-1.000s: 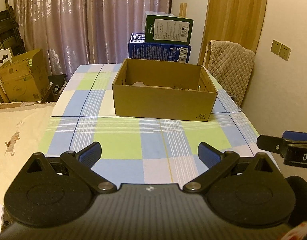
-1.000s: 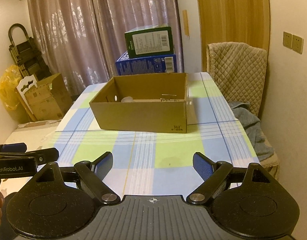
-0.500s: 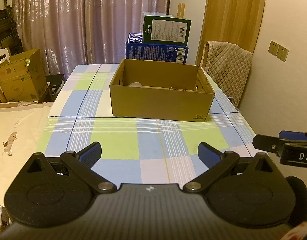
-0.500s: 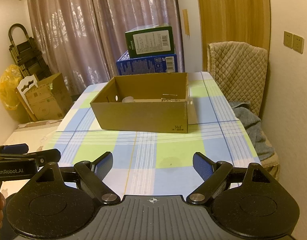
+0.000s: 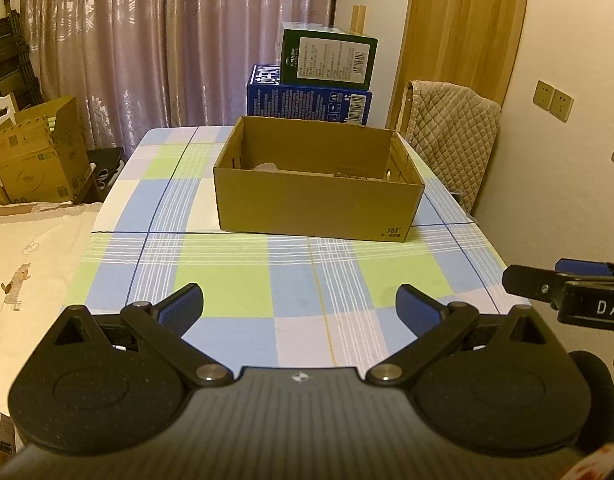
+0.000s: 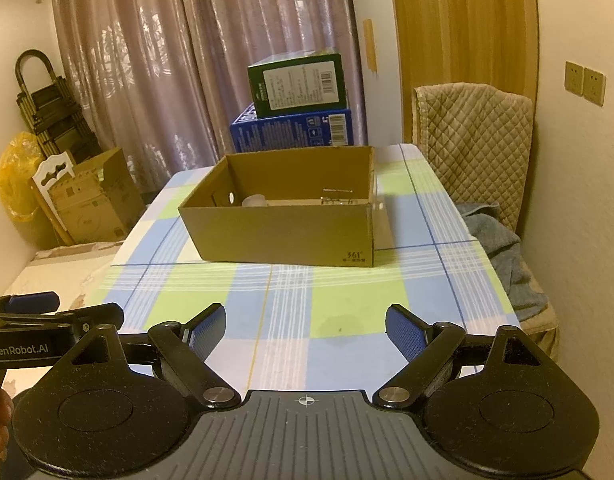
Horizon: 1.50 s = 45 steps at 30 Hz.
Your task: Organize rigid objects
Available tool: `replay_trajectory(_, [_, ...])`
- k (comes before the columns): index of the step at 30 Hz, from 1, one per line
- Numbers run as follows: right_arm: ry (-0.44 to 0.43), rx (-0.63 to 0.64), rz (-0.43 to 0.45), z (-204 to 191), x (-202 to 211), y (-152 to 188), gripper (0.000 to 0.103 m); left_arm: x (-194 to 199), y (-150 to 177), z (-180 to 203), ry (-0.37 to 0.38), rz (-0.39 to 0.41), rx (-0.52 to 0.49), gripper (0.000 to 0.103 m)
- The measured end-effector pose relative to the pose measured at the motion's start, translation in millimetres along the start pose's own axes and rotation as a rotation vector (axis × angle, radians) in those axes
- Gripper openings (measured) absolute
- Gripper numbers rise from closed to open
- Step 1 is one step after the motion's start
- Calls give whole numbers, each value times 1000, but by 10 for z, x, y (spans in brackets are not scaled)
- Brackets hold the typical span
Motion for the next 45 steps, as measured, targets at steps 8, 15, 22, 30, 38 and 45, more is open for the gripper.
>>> replay_trajectory(8, [0, -2, 0, -6, 5, 6, 84, -5, -3, 7, 4, 0, -2, 101])
replay_trajectory(15, [1, -2, -1, -5, 3, 8, 84, 7, -5, 22, 8, 2, -3, 101])
replay_trajectory(22, [1, -5, 0, -1, 10, 5, 84, 5, -5, 30, 10, 1, -3, 101])
replay_trajectory(30, [2, -6, 0, -4, 11, 5, 84, 6, 5, 43, 13, 2, -5, 101])
replay_trajectory(38, [1, -5, -1, -3, 12, 6, 84, 8, 6, 57, 17, 3, -6, 101])
replay_trajectory(45, [1, -6, 0, 2, 12, 10, 84, 7, -11, 65, 20, 0, -6, 101])
Point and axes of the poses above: each gripper's, at about its wrist camera, not at the fingertips, and x roughly against the way its jaws point, z to its right, y to its underside, the point moved 9 cm from there along -x, roughly the way its jaws point, and after that the axes turned 12 degrees about y, right-handed, at the moved point
